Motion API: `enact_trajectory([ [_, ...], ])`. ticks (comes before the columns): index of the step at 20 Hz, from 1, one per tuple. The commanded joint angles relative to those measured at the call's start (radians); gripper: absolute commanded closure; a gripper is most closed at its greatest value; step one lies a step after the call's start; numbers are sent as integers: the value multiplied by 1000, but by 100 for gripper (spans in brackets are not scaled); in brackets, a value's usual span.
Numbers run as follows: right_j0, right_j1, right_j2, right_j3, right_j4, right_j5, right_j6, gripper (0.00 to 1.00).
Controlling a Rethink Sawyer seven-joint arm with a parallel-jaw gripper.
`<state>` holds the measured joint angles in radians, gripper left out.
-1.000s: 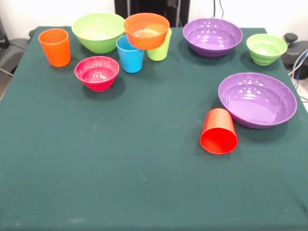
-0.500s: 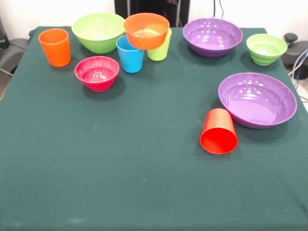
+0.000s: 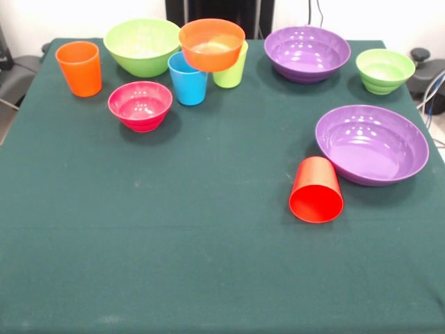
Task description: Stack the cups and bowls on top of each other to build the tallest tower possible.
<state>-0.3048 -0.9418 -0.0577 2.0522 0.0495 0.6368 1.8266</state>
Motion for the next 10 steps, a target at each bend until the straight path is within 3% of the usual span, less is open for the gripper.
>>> enact_trajectory([
  [1,-48,24,91,-86,-36,119,-42,100],
  [10,-110,46,113,-128,-83,137,-96,100],
])
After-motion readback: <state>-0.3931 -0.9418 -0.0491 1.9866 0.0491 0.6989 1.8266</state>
